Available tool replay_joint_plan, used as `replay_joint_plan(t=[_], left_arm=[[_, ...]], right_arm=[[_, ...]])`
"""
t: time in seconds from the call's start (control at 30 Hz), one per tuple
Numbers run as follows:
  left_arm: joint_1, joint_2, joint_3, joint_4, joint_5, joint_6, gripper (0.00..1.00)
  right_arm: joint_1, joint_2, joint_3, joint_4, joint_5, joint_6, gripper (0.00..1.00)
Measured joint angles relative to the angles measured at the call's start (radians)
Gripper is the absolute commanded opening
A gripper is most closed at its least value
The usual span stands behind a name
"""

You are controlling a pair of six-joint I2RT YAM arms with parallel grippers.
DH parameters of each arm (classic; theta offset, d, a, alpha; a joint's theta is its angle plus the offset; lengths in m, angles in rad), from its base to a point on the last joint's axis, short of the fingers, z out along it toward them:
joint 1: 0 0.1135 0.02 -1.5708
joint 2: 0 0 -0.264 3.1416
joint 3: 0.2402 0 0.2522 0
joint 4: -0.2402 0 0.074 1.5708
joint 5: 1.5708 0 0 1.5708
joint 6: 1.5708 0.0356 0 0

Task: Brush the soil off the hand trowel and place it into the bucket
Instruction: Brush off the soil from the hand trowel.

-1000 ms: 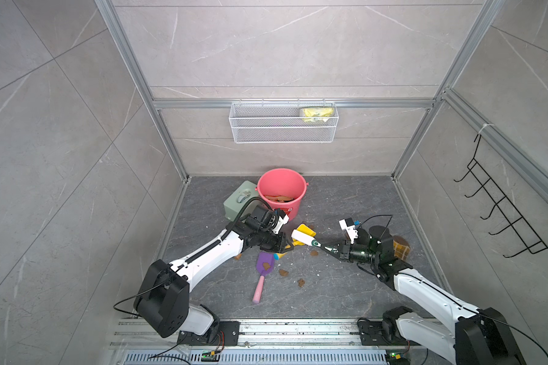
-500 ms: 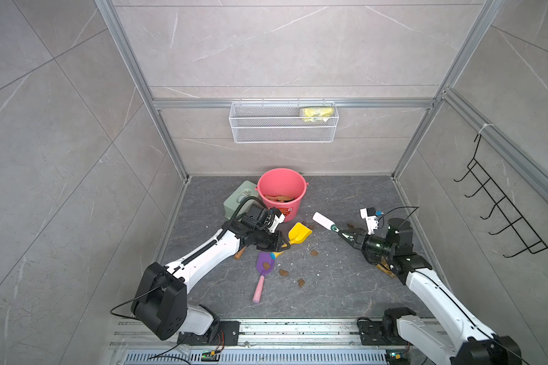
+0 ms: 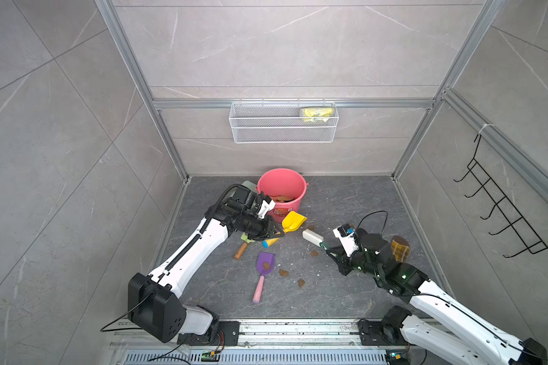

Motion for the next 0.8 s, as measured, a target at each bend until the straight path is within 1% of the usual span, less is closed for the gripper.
replay_joint_plan(t=[0.13,0.3,0.4,0.57,0.8], left_arm=[[0.004,-0.001,0.06,-0.061,0.02,-0.014,0.0],[0.004,0.01,0.112,-0.15,0.021,-0.024,0.0],[0.004,0.022,0.126,-0.187,0.02,-0.031,0.0],[-0.002,0.053,0.123,-0.223,0.016,-0.032,0.0],[-0.012,0.079,0.088,-0.24,-0.002,-0.032,0.0]], right_arm=[[0.175,0.009,-0.012,0.025,0.159,-0.09,0.0],[0.419,0.062,-0.027,0.094,0.357,-0.242,0.0],[0.51,0.111,-0.031,0.148,0.433,-0.333,0.0],[0.578,0.177,-0.047,0.249,0.494,-0.444,0.0],[0.584,0.177,-0.053,0.35,0.511,-0.526,0.0]])
